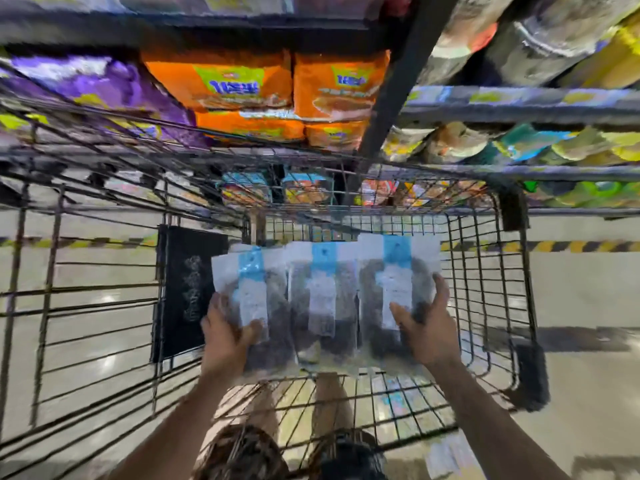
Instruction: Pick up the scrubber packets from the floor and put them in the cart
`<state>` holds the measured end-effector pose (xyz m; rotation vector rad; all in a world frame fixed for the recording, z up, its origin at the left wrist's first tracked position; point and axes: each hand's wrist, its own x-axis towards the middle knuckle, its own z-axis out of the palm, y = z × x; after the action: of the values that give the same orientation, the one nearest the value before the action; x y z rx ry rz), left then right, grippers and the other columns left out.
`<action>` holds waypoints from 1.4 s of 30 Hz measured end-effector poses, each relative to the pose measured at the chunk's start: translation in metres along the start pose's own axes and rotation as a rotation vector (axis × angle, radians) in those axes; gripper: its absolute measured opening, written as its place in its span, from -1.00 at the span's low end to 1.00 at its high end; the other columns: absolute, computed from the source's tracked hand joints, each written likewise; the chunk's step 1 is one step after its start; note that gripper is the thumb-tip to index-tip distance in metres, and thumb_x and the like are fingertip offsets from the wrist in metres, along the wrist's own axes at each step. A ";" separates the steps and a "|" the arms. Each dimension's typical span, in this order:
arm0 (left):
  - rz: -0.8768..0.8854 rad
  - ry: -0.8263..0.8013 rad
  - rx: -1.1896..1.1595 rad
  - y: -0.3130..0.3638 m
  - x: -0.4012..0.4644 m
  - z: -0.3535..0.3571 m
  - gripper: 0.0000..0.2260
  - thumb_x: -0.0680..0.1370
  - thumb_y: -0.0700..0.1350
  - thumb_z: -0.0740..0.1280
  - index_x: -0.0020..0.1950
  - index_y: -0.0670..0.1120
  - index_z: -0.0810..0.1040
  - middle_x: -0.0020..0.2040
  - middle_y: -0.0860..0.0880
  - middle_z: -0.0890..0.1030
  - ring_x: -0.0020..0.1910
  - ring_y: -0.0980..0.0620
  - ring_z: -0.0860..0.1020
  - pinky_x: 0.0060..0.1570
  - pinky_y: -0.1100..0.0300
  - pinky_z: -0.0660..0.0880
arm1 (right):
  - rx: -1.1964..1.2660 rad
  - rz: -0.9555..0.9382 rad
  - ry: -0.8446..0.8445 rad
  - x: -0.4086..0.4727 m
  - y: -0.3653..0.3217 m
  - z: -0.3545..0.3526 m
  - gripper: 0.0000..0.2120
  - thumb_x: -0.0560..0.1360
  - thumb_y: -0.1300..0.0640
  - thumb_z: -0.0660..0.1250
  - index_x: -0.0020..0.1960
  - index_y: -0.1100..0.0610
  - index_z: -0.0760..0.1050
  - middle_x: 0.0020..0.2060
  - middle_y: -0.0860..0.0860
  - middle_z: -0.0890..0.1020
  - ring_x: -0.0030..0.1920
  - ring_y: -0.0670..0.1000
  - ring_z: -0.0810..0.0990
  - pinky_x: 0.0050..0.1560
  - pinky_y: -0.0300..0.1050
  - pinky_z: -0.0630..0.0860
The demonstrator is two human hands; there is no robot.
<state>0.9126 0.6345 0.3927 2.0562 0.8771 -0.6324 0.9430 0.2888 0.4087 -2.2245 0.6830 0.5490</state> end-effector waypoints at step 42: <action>1.342 -0.066 0.895 0.144 -0.316 -0.148 -0.51 0.63 0.17 0.09 0.55 0.10 0.36 0.60 -0.02 0.27 0.60 -0.21 0.13 0.54 -0.25 0.05 | -0.264 0.077 0.755 -0.476 -0.051 -0.133 -0.26 0.53 -0.31 -0.01 0.50 0.15 0.41 0.49 0.17 0.42 0.48 0.26 0.34 0.50 0.15 0.24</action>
<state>0.8407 0.5770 0.7585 2.7079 -1.0574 -0.2841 0.6325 0.3639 0.7893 -2.6647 1.1231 -0.2143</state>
